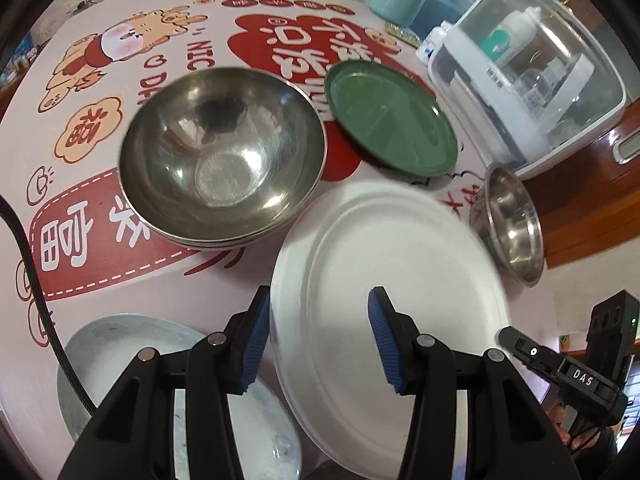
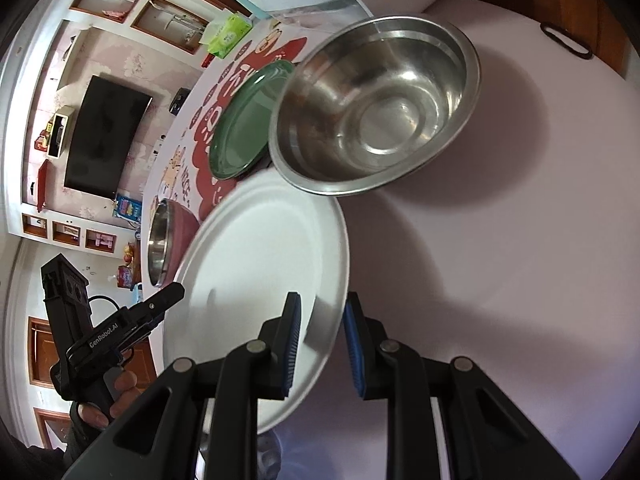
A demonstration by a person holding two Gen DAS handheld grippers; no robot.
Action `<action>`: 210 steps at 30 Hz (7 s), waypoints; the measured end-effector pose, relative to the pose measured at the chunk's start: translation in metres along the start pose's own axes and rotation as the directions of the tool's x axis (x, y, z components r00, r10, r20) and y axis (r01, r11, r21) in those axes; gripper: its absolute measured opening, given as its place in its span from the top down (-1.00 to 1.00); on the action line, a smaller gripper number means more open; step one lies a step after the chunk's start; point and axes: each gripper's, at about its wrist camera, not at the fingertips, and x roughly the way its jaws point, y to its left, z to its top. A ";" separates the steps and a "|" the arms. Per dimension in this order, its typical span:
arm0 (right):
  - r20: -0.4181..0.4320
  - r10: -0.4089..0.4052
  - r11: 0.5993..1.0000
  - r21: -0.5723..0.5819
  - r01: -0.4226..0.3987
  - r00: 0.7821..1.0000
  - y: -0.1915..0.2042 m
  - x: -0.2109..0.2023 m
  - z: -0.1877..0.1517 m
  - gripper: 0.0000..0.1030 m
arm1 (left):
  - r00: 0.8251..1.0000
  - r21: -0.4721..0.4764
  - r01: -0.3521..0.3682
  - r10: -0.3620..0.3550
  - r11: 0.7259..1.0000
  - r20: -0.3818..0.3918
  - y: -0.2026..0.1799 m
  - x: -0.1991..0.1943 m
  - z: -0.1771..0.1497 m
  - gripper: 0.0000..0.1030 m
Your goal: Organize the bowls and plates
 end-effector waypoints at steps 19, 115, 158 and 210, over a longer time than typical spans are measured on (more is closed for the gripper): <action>0.043 0.059 0.998 -0.034 -0.058 0.997 0.009 -0.038 -0.016 0.58 | 0.990 -0.013 0.033 -0.031 0.999 0.138 -0.017 -0.067 -0.027 0.09; 0.091 -0.333 0.553 -0.787 0.272 0.938 -0.055 -0.108 -0.109 0.45 | 0.946 -0.299 -0.262 0.306 0.917 0.108 -0.145 -0.029 -0.277 0.09; -0.005 -0.315 0.477 -0.865 0.154 0.949 -0.045 -0.060 -0.067 0.08 | 0.874 -0.375 -0.349 0.443 0.859 0.202 -0.158 -0.043 -0.275 -0.06; 0.109 -0.091 0.684 -0.716 0.142 0.990 0.108 -0.045 -0.118 -0.22 | 0.863 -0.349 -0.302 0.409 0.887 0.295 0.017 -0.188 -0.243 -0.60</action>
